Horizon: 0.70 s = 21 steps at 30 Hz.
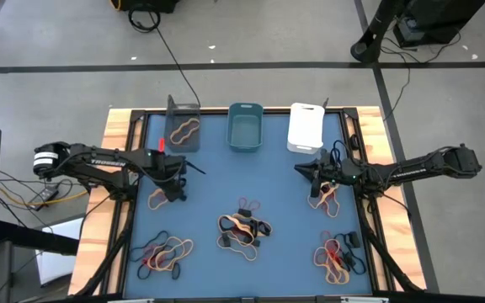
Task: Sort rubber bands into baskets
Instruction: Put the yellow rubber band into the black bin
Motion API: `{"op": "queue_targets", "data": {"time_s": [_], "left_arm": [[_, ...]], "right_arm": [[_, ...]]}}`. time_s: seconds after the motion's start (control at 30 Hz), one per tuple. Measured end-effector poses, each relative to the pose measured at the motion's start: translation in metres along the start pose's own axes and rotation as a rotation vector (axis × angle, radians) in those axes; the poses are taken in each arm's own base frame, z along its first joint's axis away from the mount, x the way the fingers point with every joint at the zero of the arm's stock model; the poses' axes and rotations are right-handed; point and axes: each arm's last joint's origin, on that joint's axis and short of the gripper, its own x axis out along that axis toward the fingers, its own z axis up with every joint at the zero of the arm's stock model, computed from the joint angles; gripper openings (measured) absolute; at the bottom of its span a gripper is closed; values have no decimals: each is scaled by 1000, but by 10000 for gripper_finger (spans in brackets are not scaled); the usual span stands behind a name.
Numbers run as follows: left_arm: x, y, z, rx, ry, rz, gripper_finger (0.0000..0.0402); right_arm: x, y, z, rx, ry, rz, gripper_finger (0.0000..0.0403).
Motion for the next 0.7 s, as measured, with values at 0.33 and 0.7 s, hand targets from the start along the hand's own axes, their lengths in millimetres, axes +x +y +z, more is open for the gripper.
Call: {"op": "queue_targets", "data": {"time_s": [0.33, 0.7], "left_arm": [[-50, -11, 28, -14, -89, -11, 6], [-106, -13, 34, -9, -5, -70, 7]], "right_arm": [[0, 0, 0, 0, -2, -1, 12], [0, -1, -1, -9, 15, -5, 6]]}}
